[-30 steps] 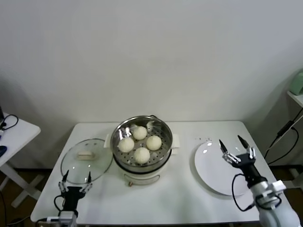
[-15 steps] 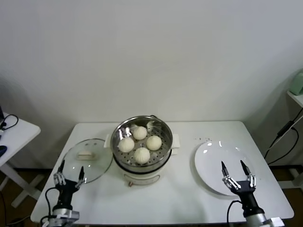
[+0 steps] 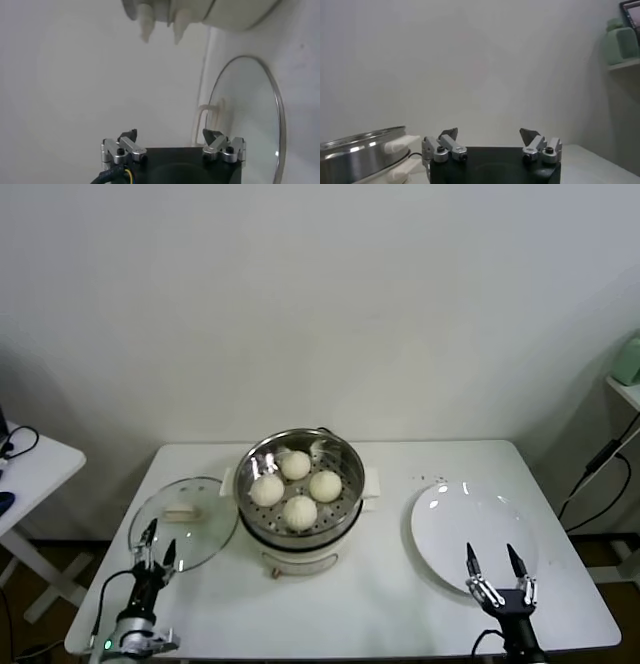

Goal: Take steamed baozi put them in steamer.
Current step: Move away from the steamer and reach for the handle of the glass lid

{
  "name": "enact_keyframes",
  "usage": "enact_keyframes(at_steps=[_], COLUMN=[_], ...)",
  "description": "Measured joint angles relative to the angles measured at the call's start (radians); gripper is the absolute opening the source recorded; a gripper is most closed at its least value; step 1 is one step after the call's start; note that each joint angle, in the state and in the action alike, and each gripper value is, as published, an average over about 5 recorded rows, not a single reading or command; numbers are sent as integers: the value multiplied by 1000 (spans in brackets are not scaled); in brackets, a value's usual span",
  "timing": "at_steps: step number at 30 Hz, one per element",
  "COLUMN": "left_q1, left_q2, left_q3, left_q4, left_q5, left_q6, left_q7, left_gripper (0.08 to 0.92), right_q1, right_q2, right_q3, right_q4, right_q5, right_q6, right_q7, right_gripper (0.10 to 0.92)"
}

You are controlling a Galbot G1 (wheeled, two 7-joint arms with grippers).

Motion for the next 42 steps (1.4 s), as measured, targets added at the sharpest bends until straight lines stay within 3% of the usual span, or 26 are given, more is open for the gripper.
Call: enact_keyframes(at_steps=[18, 42], left_q1=[-102, -244], left_q2=[29, 38], left_q3=[63, 96], left_q4=[55, 176], left_q5=[96, 138], left_q6=[108, 142], left_q7=[109, 105], left_gripper=[823, 823], right_q1=[-18, -49], right_q2=[12, 25], right_q3=[-8, -2], right_q4=[-11, 11], right_q5=[9, 8], right_q6=[46, 65], right_q7=[3, -3], right_gripper=[823, 823])
